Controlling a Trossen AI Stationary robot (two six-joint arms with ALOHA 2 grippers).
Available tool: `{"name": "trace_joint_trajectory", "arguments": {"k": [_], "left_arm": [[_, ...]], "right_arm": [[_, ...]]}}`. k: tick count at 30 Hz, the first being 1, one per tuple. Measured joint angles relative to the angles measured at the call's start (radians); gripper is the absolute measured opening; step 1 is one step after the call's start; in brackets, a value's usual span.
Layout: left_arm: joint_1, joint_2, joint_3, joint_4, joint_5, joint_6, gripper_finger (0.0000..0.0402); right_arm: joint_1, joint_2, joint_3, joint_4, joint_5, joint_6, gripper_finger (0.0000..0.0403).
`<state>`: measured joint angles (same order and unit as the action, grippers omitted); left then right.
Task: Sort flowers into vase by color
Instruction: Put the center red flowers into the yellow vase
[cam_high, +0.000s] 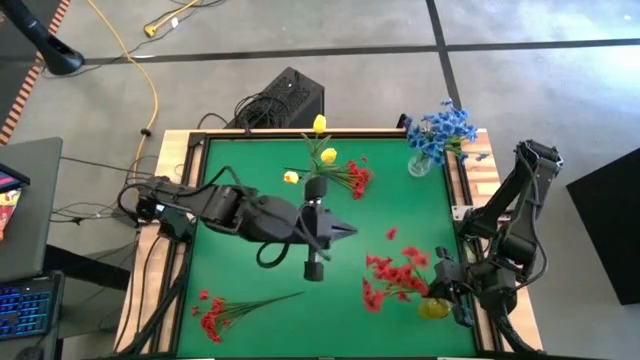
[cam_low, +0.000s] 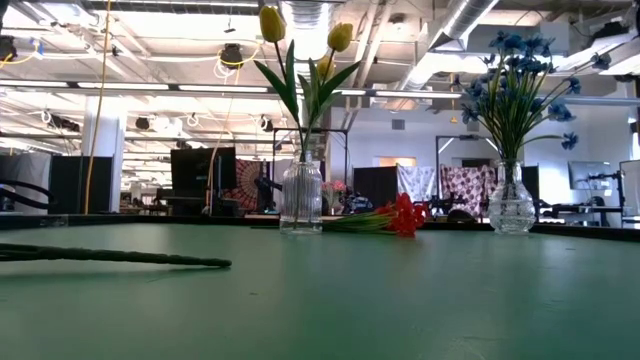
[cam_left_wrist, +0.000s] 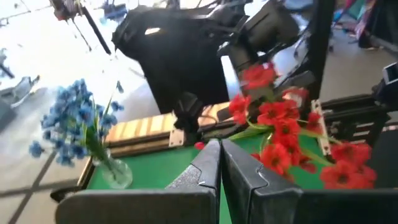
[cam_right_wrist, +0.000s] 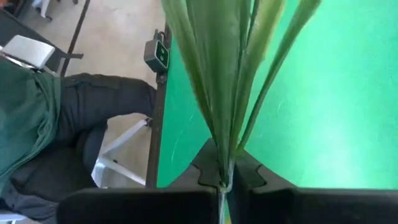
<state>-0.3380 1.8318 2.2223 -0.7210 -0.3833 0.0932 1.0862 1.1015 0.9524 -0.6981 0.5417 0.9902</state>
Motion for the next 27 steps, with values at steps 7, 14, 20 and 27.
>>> {"name": "trace_joint_trajectory", "arguments": {"k": [7,14,20,27], "left_arm": [[-0.054,-0.021,0.000,0.063,-0.041,0.050,0.0000],[-0.063,-0.020,0.000,0.062,-0.051,0.050,0.0000],[-0.063,-0.019,0.000,0.062,-0.048,0.034,0.0000],[-0.063,-0.019,0.000,0.061,-0.048,0.025,0.0000]], "right_arm": [[0.138,-0.026,0.000,-0.034,0.250,0.049,0.0032],[0.270,0.001,-0.018,-0.079,0.407,0.168,0.0033],[0.300,0.035,-0.045,-0.080,0.410,0.214,0.0044],[0.300,0.067,-0.045,-0.070,0.411,0.193,0.0051]]}}
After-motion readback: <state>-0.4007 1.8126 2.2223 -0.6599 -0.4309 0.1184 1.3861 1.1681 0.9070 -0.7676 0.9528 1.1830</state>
